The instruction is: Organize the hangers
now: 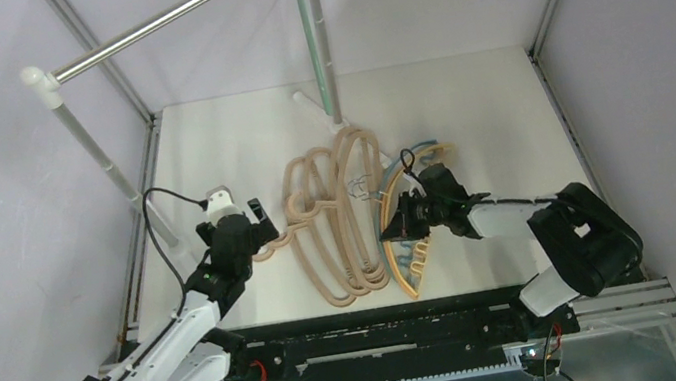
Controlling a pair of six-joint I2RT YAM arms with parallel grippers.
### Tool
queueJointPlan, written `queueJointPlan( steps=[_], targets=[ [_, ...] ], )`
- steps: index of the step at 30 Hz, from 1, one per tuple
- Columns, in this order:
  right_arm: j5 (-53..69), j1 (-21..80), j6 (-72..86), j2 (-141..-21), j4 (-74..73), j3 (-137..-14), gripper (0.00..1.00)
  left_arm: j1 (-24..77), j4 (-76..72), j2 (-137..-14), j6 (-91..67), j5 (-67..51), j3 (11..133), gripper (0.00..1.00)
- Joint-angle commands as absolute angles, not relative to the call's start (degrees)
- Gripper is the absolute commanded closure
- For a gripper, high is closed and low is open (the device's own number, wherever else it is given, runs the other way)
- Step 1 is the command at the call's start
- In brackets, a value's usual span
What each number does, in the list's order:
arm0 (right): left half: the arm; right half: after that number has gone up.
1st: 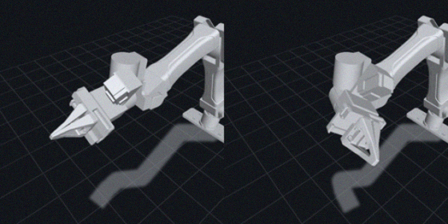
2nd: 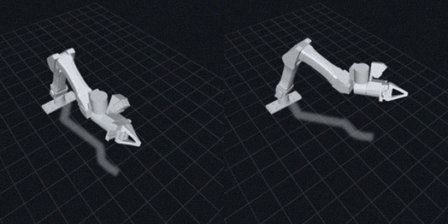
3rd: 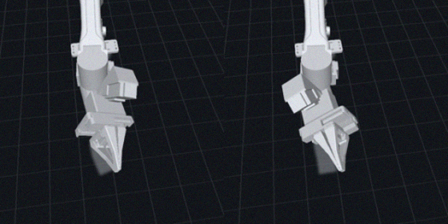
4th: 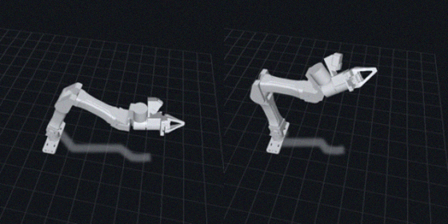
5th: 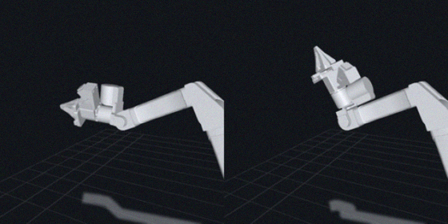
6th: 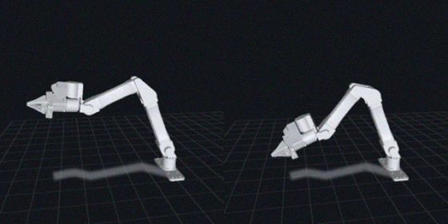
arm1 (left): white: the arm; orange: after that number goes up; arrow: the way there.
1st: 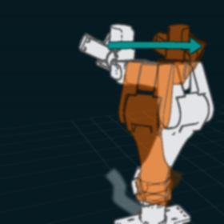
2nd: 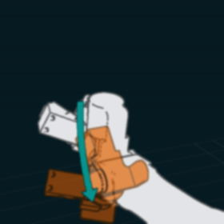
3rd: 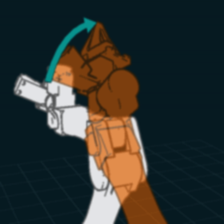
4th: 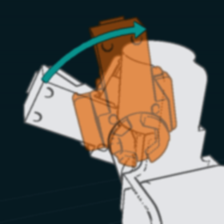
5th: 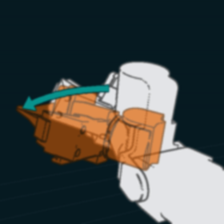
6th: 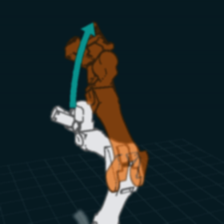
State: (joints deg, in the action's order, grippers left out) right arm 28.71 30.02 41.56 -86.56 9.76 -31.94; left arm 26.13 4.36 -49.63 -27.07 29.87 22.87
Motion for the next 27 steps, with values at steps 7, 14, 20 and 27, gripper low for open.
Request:
queueJointPlan(
  steps=[7,14,20,27],
  targets=[
    [27.8,31.7,34.8,-73.1,-0.9,-35.9,0.85,26.4,2.6,-50.5,-27.3,30.5,23.2,0.01],
    [25.4,37.0,29.3,-76.1,-6.3,-42.4,0.76,26.4,2.1,-51.0,-27.4,29.9,23.8,0.01],
    [25.4,38.9,29.1,-83.5,-6.7,-44.4,0.56,26.4,2.3,-50.6,-27.4,30.1,23.4,0.01],
    [24.2,38.0,30.0,-85.8,-4.9,-43.7,0.54,26.4,2.5,-50.0,-27.5,30.6,22.7,0.01]
  ],
)
